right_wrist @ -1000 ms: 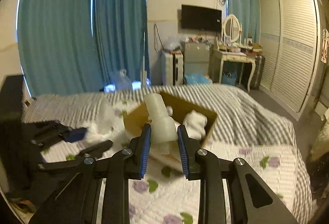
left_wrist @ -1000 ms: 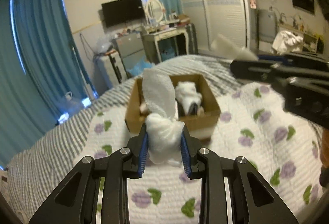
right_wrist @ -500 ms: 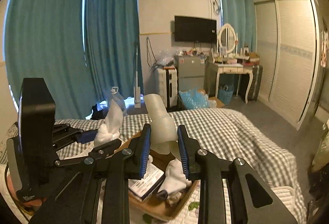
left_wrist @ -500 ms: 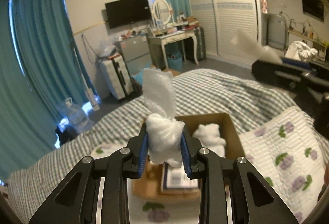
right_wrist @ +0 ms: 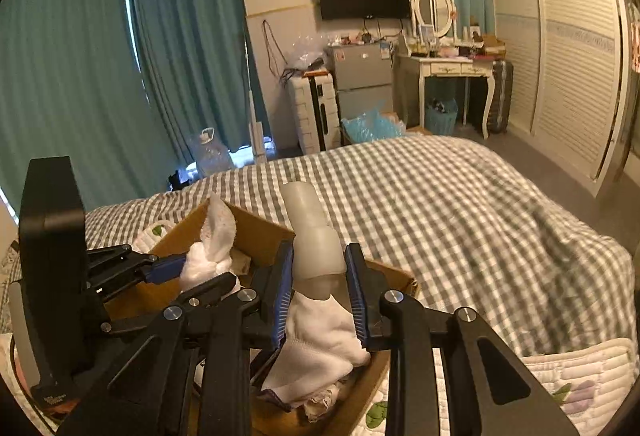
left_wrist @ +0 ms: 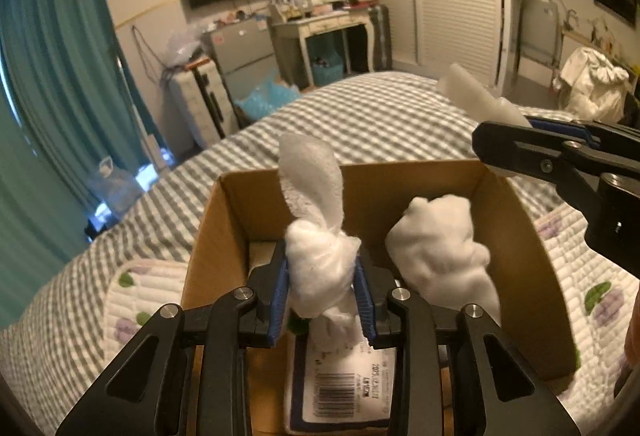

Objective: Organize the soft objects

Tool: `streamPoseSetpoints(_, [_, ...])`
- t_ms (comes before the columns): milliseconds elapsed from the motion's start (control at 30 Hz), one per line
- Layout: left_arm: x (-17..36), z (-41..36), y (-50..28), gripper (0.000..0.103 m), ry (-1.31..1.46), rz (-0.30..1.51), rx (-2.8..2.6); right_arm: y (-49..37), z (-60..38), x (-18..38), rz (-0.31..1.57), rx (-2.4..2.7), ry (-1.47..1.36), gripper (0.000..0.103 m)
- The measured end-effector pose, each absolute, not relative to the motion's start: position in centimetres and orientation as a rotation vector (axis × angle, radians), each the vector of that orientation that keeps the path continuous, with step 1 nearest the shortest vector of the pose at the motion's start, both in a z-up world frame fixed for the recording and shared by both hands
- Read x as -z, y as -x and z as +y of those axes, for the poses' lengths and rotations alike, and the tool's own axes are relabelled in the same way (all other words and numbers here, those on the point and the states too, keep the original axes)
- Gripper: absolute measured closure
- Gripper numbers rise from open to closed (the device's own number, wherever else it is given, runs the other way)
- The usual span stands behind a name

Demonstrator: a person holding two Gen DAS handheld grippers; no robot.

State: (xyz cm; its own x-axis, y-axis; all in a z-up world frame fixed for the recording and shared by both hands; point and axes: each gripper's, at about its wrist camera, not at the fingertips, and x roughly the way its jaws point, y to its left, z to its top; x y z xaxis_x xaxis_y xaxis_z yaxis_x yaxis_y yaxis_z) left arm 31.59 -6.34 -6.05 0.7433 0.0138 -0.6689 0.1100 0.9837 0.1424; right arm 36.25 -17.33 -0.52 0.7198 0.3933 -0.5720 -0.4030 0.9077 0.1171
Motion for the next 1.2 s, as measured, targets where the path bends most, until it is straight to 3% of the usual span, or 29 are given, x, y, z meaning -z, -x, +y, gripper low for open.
streamPoseSetpoints(100, [5.7, -6.2, -31.6, 0.07, -0.172, 0.72, 0.051, -36.9, -17.3, 1.0, 0.641, -0.458, 0.004, 0.074])
streamPoseSetpoints(167, [5.4, -6.1, -31.5, 0.043, -0.161, 0.722, 0.047, -37.4, -17.4, 0.9, 0.645, -0.459, -0.007, 0.071])
streamPoseSetpoints(200, [5.1, -6.1, -31.2, 0.023, -0.15, 0.707, 0.041, -37.4, -17.3, 0.9, 0.64, -0.455, -0.012, 0.069])
streamPoseSetpoints(233, [4.6, -6.0, -30.7, 0.019, -0.135, 0.671, 0.032, -37.3, -17.2, 0.7, 0.637, -0.452, -0.013, 0.061])
streamPoseSetpoints(267, [4.3, -5.9, -30.4, 0.019, -0.133, 0.652, 0.025, -37.2, -17.3, 0.4, 0.629, -0.44, -0.016, 0.05])
streamPoseSetpoints(300, [3.8, -5.9, -30.3, 0.019, -0.141, 0.648, 0.022, -37.1, -17.2, 0.1, 0.621, -0.431, -0.021, 0.048])
streamPoseSetpoints(533, [-0.5, -5.4, -27.0, 0.019, -0.164, 0.604, -0.01, -33.7, -18.2, -5.4, 0.557, -0.396, -0.04, 0.048])
streamPoseSetpoints(833, [-12.2, -4.4, -16.7, 0.019, -0.155, 0.355, -0.019, -22.3, -19.6, -17.9, 0.373, -0.331, 0.007, 0.048])
streamPoseSetpoints(967, [-16.0, -4.1, -11.1, 0.019, -0.144, 0.233, -0.019, -16.2, -19.9, -21.5, 0.294, -0.299, 0.039, 0.034])
streamPoseSetpoints(1033, [-17.1, -4.1, -8.5, 0.005, -0.145, 0.177, -0.015, -13.4, -20.0, -22.7, 0.269, -0.293, 0.047, 0.028])
streamPoseSetpoints(1200, [-18.0, -3.3, -3.2, 0.003, -0.123, 0.076, -0.019, -7.0, -21.3, -23.4, 0.203, -0.288, -0.016, 0.0])
